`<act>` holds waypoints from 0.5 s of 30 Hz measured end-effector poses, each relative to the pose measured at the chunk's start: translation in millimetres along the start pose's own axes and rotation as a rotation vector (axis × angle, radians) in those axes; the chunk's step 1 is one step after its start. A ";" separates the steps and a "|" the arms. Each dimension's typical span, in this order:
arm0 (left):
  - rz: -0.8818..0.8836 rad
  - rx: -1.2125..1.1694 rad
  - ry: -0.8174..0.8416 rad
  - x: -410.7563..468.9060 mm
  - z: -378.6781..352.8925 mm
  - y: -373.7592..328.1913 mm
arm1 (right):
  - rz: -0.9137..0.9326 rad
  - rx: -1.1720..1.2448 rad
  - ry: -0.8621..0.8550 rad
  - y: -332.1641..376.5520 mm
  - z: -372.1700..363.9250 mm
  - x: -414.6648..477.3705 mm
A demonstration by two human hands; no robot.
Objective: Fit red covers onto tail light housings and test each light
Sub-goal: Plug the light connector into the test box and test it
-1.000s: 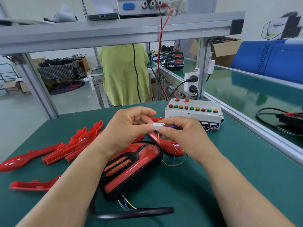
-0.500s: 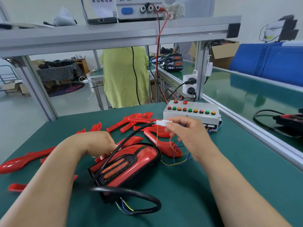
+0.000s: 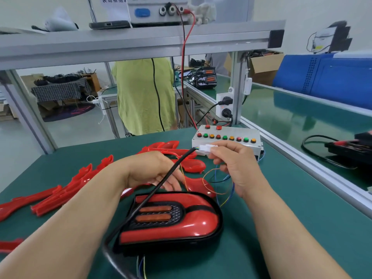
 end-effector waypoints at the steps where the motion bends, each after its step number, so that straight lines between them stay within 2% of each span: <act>1: -0.021 -0.011 0.019 5.3 0.0 -2.8 | -0.009 0.002 -0.034 -1.5 1.9 2.1; 3: -0.056 -0.007 -0.042 18.1 4.8 -8.6 | -0.026 -0.070 -0.098 -5.7 4.2 6.2; 4: -0.080 0.029 -0.126 25.6 9.6 -12.2 | -0.027 -0.138 -0.118 -7.8 4.8 7.6; 7: -0.174 0.275 -0.457 48.5 26.1 -23.3 | -0.009 -0.365 -0.078 -13.9 3.8 10.1; 8: -0.209 0.380 -0.502 54.9 29.6 -26.4 | -0.022 -0.432 -0.036 -16.5 2.5 10.4; 12: -0.219 0.672 -0.327 77.7 32.3 -29.8 | -0.108 -0.605 0.109 -24.9 -0.2 10.3; 15: -0.193 0.773 -0.257 86.3 38.8 -30.6 | -0.141 -0.556 0.135 -25.5 1.4 10.1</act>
Point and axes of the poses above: each hand's wrist, its own x-axis towards the middle knuckle, its own z-axis out of the back of the hand, y = z × x, the point moved 1 cm from there along x, towards the middle knuckle, and after that the axes turned 3 degrees about y, right-handed, at the moved point
